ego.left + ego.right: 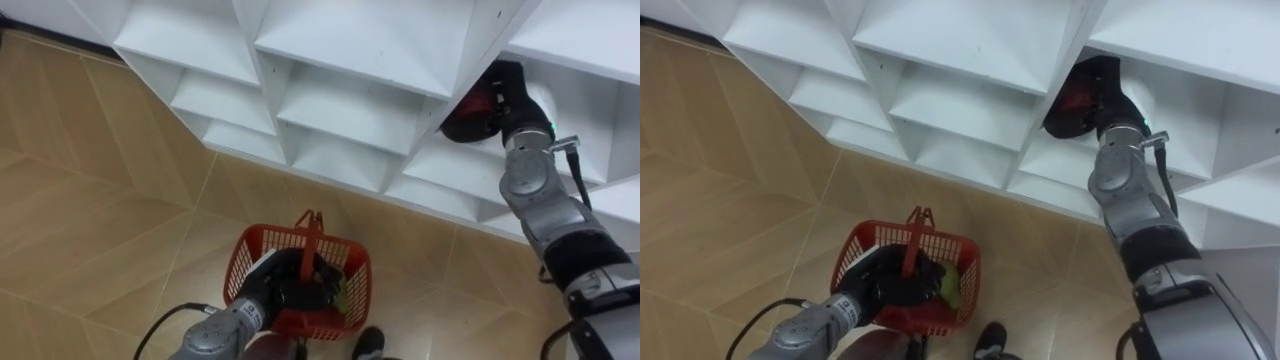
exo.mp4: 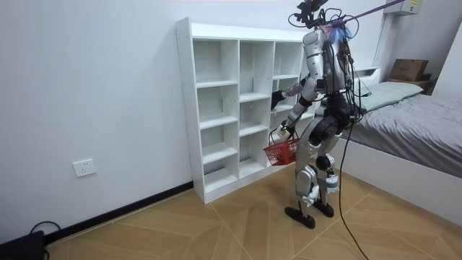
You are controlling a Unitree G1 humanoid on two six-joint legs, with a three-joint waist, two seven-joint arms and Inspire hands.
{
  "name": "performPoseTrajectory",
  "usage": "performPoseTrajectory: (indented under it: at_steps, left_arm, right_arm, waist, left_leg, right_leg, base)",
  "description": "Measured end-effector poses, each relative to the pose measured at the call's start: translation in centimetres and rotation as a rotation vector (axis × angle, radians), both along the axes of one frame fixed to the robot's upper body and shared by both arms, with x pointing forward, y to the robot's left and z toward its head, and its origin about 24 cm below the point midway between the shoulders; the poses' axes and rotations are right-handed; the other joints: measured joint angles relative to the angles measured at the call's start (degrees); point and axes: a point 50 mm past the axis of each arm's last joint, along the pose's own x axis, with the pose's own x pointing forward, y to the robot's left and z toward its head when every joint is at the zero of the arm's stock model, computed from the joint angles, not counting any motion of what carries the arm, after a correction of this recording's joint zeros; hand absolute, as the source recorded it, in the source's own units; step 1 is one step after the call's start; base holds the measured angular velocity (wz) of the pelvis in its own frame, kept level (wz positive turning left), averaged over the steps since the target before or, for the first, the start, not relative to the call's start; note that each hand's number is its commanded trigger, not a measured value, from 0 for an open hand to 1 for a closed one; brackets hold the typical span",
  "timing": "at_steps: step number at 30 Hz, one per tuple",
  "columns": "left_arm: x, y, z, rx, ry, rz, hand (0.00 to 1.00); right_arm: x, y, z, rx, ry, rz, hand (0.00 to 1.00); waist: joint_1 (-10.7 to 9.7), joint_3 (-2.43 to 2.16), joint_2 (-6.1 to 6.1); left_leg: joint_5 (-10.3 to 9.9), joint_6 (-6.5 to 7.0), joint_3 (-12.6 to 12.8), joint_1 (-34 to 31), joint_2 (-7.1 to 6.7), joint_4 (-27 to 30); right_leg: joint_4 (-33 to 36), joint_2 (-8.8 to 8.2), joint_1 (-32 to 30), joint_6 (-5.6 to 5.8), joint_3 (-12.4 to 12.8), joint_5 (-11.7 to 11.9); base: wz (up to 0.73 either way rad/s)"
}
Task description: Collect fruits from the closet
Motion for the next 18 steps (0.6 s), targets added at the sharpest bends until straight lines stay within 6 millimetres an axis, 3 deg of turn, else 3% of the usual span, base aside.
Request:
performPoseTrajectory:
  at_steps: [18]
  left_arm:
    - [0.02,0.03,0.01,0.001,0.000,0.000,1.00]
  right_arm:
    - [0.02,0.18,-0.03,-0.016,0.007,0.005,1.00]
  waist:
    - [0.09,-0.02,0.03]
  left_leg:
    - [0.01,-0.02,0.06,0.52,0.10,0.05]
  right_leg:
    - [-0.13,0.09,0.60,-0.02,0.01,0.02]
  base:
    - [0.00]
